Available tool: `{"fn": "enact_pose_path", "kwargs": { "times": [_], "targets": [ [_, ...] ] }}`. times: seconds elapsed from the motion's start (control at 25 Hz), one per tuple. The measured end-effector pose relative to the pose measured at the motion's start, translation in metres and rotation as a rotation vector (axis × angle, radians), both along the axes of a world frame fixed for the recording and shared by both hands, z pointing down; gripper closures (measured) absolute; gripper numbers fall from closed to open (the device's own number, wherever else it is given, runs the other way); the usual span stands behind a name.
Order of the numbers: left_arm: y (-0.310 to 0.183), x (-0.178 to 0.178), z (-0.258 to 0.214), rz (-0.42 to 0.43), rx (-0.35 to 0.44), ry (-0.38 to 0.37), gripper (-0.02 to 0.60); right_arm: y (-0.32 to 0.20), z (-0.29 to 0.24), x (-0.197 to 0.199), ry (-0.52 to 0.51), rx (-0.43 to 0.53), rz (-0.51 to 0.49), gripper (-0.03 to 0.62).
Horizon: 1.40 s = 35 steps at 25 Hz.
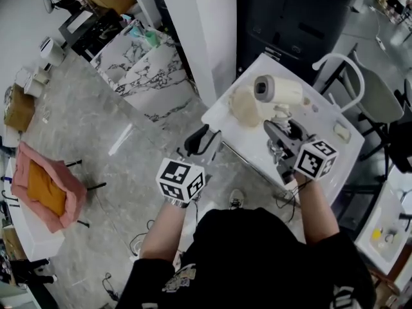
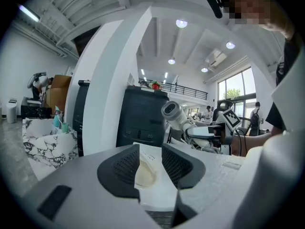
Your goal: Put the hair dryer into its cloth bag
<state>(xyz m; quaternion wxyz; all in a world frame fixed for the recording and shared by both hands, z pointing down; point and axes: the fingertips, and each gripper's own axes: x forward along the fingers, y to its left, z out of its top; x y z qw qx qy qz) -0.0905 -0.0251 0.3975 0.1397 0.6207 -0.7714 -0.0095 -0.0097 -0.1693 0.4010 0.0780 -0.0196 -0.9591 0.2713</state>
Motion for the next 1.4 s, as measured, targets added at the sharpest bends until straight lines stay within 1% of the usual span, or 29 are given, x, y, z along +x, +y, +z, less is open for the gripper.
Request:
{"fn": "enact_pose_path", "kwargs": {
  "times": [0.36,0.68,0.8,0.96,1.08,1.2,1.4],
  "targets": [
    [-0.046,-0.013,-0.013,0.059,0.003,-0.024,0.448,-0.038,-0.014,-0.003,-0.019,0.012,0.054,0.353],
    [-0.083,-0.043,-0.006,0.136,-0.013,-0.019,0.448,-0.063,-0.015,-0.019,-0.021,0.008,0.13,0.354],
    [-0.101,-0.058,0.004,0.192,-0.036,-0.013,0.446,-0.074,-0.02,-0.029,-0.031,0.018,0.171,0.353],
    [-0.128,-0.084,0.018,0.271,-0.065,-0.018,0.445,-0.096,-0.012,-0.042,-0.019,-0.001,0.259,0.354],
    [-0.143,-0.099,0.027,0.338,-0.081,-0.009,0.445,-0.105,-0.01,-0.048,-0.002,-0.004,0.332,0.353],
    [-0.155,-0.11,0.04,0.414,-0.108,-0.006,0.442,-0.111,-0.007,-0.054,0.02,-0.009,0.402,0.353],
    [-0.173,-0.127,0.058,0.52,-0.141,-0.006,0.437,-0.109,0.0,-0.064,0.054,-0.011,0.486,0.353]
  ]
}}
